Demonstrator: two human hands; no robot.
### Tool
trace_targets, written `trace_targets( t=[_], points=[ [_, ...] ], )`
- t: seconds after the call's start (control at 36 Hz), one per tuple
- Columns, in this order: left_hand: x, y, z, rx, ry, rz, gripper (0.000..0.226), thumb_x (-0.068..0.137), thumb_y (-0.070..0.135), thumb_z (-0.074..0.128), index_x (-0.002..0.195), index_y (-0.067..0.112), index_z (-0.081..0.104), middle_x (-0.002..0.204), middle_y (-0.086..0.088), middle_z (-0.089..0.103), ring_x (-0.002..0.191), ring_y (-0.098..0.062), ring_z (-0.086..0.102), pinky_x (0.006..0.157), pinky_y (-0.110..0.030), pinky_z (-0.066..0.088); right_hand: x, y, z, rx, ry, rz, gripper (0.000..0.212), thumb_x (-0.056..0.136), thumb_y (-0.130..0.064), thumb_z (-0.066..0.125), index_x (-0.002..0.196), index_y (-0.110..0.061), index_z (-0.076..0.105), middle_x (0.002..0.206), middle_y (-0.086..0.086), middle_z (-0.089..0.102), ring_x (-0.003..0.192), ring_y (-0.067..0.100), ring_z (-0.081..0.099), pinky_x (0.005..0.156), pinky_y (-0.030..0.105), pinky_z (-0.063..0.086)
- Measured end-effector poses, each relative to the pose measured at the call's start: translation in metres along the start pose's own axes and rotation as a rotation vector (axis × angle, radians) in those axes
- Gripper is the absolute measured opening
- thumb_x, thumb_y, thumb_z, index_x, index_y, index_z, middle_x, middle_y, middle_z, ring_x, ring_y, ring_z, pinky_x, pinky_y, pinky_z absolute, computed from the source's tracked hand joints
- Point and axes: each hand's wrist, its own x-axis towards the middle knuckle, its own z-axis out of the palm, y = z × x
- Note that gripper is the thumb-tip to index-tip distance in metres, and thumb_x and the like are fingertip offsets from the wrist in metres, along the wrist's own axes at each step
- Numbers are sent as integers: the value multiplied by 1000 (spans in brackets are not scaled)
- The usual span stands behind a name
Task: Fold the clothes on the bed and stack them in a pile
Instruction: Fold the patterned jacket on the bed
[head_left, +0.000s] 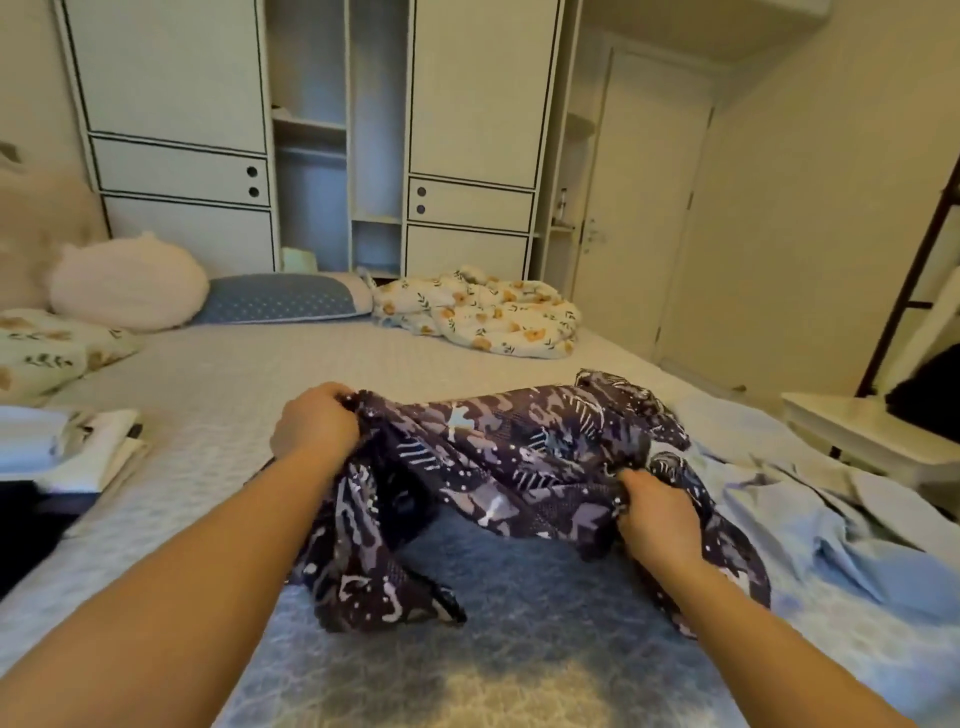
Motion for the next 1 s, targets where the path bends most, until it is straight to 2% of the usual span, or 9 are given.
trace_targets(
  t=[0.11,0.19,0.28,0.36,0.44,0.61,0.72,0.89,1.0],
  points=[
    [-36,27,2,-72,81,154,41,91,19,51,130,32,54,135,-2,54,116,-26,55,96,-40,44,20,-29,-38,325,57,10,25,94,0,39,110,-16,50,77,11,56,60,27,47,47,36,32],
    [-87,60,27,-89,-134,586,56,90,60,42,140,35,41,146,8,41,133,-16,38,113,-45,24,27,-56,-66,407,78,-87,34,88,3,40,115,-11,56,92,14,62,79,32,57,61,39,47],
    [-113,77,57,211,-312,669,92,81,77,38,153,26,12,159,7,12,145,-15,11,115,-58,-1,26,-81,-91,526,97,-142,27,80,4,43,82,-17,60,82,6,61,84,30,56,62,33,44],
    [-110,82,61,139,-231,522,83,91,57,45,153,17,6,160,2,10,145,-19,15,115,-56,7,23,-97,-108,585,28,-204,29,79,-2,46,67,-27,53,76,-3,59,74,16,53,55,25,38],
    [-102,81,49,-53,-82,544,41,99,32,40,138,19,42,138,-1,50,127,-23,44,112,-47,25,20,-92,-115,575,-72,-270,18,80,-12,57,71,-27,53,75,-7,58,73,13,53,54,21,36],
    [-74,72,11,-112,-178,605,43,85,-1,41,119,23,53,108,-9,66,91,-30,58,68,-36,46,24,-51,-110,-248,-283,-216,13,85,-17,57,97,-14,58,93,5,58,81,24,56,68,34,50],
    [-65,57,2,-9,-282,665,30,89,8,40,111,25,49,102,-12,65,82,-30,55,61,-36,41,38,-38,-118,-442,-235,-119,14,87,-28,55,96,-18,57,88,-2,56,85,22,57,71,31,47],
    [-45,19,-16,-17,-501,666,19,95,39,51,113,35,55,97,2,64,79,-16,56,62,-30,42,61,-26,-135,-696,-28,-80,29,92,-22,46,118,-24,59,121,-2,59,115,23,52,93,35,38],
    [-42,8,-22,206,-479,708,70,74,79,49,134,44,39,121,6,55,107,-20,55,85,-34,46,77,-55,-126,-332,-69,-105,21,92,-24,48,108,-23,62,116,4,61,103,25,55,91,36,46]
  ],
)
